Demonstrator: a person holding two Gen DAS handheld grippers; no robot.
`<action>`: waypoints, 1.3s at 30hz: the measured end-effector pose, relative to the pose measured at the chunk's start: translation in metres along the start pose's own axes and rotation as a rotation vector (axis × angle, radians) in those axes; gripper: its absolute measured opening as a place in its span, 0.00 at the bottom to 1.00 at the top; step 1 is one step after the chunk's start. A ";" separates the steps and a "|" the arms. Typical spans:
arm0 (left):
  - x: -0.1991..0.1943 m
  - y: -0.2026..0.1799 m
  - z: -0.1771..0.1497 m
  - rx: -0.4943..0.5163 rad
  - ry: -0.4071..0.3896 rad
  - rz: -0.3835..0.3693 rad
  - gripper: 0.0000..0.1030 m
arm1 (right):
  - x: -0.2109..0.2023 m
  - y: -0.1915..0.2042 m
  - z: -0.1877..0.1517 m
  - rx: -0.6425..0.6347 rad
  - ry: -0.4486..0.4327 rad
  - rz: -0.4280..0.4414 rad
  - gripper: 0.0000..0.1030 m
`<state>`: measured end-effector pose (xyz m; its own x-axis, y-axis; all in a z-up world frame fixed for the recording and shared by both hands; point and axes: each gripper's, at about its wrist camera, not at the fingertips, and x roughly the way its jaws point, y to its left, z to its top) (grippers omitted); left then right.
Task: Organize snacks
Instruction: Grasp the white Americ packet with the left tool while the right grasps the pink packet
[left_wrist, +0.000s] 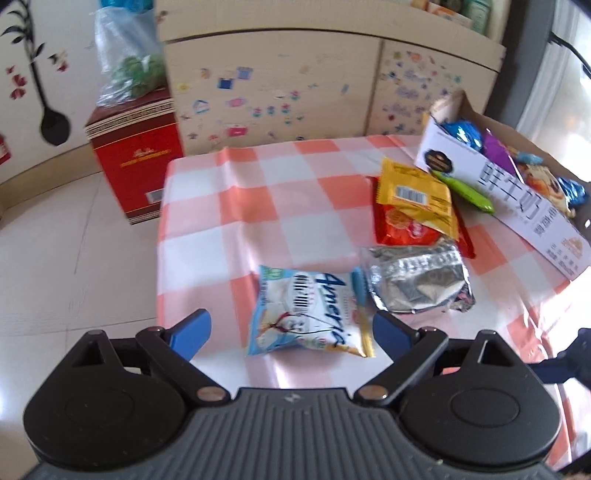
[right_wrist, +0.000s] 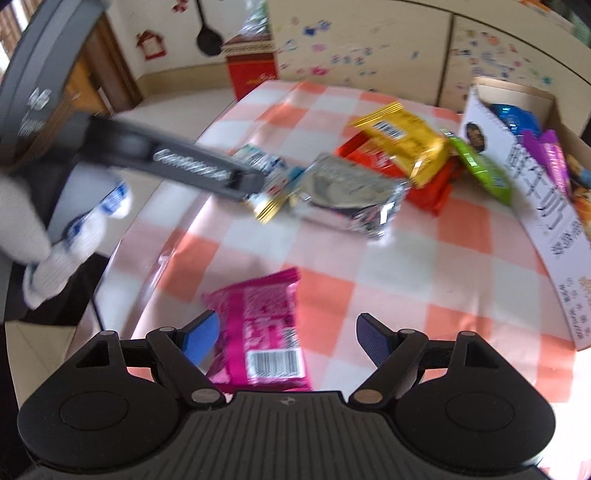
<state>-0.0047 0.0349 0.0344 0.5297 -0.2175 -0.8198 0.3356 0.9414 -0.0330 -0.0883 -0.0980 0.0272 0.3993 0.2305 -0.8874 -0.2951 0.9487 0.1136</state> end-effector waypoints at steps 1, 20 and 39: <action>0.003 -0.002 0.000 0.013 0.004 -0.006 0.91 | 0.002 0.003 -0.001 -0.007 0.006 0.002 0.84; 0.040 -0.011 0.000 0.052 0.020 0.003 0.93 | 0.021 0.020 -0.006 -0.142 0.005 -0.064 0.81; 0.026 -0.008 -0.007 0.039 -0.009 0.012 0.63 | 0.012 0.000 0.004 -0.065 -0.035 -0.073 0.57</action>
<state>0.0008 0.0236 0.0094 0.5411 -0.2091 -0.8146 0.3589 0.9334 -0.0011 -0.0801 -0.0942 0.0183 0.4513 0.1694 -0.8762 -0.3192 0.9475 0.0187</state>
